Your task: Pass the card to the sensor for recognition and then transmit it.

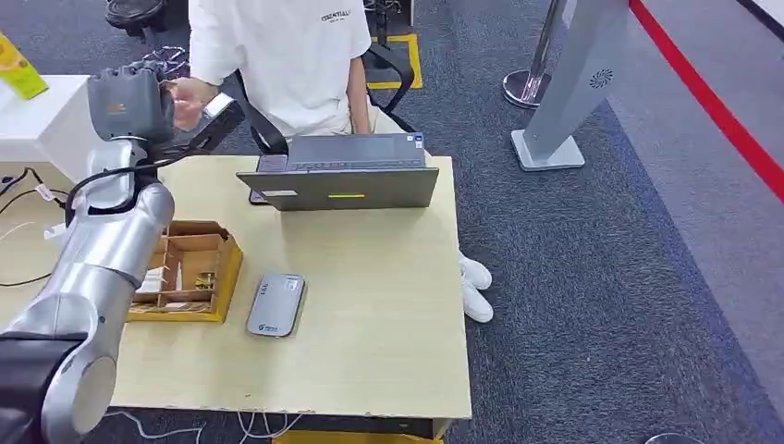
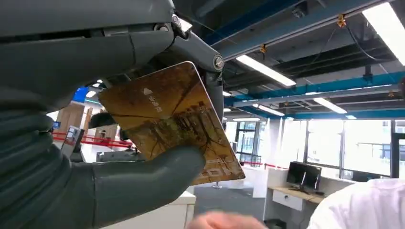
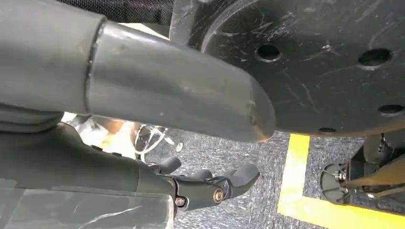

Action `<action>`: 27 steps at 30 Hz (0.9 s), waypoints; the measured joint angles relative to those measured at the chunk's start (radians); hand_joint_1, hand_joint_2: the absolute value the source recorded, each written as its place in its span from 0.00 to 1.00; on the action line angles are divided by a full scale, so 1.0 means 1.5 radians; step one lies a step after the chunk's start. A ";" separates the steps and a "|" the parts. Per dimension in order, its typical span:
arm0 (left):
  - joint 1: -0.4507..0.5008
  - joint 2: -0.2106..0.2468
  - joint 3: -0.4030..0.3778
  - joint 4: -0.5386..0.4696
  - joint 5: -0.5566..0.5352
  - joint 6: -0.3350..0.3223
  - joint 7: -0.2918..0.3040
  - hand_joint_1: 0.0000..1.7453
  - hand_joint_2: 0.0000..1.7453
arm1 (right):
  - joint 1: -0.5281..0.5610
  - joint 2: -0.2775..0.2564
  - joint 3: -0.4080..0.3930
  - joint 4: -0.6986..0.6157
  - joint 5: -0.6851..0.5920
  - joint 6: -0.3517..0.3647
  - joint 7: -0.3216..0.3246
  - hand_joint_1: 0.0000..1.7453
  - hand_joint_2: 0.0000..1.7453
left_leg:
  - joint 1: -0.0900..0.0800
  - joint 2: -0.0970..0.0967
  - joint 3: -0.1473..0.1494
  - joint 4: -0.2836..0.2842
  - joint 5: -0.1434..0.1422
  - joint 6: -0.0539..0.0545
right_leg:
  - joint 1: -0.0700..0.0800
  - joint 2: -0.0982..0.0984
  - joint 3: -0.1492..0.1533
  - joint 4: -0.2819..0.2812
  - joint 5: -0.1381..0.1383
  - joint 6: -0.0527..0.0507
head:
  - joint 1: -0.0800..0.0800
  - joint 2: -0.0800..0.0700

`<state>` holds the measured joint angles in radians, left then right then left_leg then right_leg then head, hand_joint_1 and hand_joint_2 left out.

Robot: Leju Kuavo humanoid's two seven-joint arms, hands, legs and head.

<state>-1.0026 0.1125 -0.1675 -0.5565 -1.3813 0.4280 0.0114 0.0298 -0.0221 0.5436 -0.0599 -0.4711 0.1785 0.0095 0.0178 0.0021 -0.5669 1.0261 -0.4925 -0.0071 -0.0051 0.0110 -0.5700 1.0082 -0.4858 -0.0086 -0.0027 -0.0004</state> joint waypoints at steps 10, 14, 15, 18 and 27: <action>0.056 -0.055 -0.001 0.005 0.059 0.103 -0.071 1.00 1.00 | -0.001 0.003 0.003 -0.008 -0.025 -0.012 0.004 0.00 0.00 | 0.000 0.000 0.000 0.000 0.000 0.000 | 0.000 0.000 0.000 0.000 0.000 0.000 | 0.000 0.000; 0.202 -0.055 -0.032 -0.171 0.095 0.102 -0.087 1.00 1.00 | 0.001 0.015 0.003 0.002 -0.062 -0.013 -0.024 0.00 0.00 | -0.001 0.002 0.000 0.000 -0.001 0.000 | -0.001 0.002 0.000 0.000 0.000 0.000 | 0.000 0.000; 0.244 -0.052 -0.043 -0.230 0.096 0.103 -0.086 1.00 1.00 | 0.001 0.019 0.002 0.008 -0.070 -0.013 -0.030 0.00 0.00 | -0.001 0.001 0.000 -0.001 -0.001 0.000 | 0.000 0.002 0.000 0.000 -0.001 -0.001 | 0.000 0.000; 0.367 -0.036 -0.077 -0.404 0.089 0.110 -0.075 1.00 1.00 | 0.004 0.031 0.002 0.020 -0.084 -0.014 -0.042 0.00 0.00 | 0.000 0.001 0.000 -0.001 -0.002 -0.001 | 0.000 0.001 -0.001 0.000 -0.002 -0.001 | -0.001 0.000; 0.579 0.002 -0.141 -0.681 0.024 0.145 -0.072 1.00 1.00 | 0.008 0.050 0.002 0.033 -0.125 -0.025 -0.052 0.00 0.00 | 0.000 0.000 0.000 -0.002 -0.003 -0.003 | 0.000 0.000 -0.001 0.001 -0.004 -0.002 | -0.001 0.000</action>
<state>-0.1340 0.1160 -0.3795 -1.5780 -1.3458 0.6455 -0.0962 0.0425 0.0527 0.5467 -0.0103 -0.6584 0.1415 -0.0690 0.0175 0.0026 -0.5664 1.0237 -0.4970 -0.0108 -0.0057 0.0113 -0.5712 1.0090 -0.4919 -0.0118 -0.0046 0.0000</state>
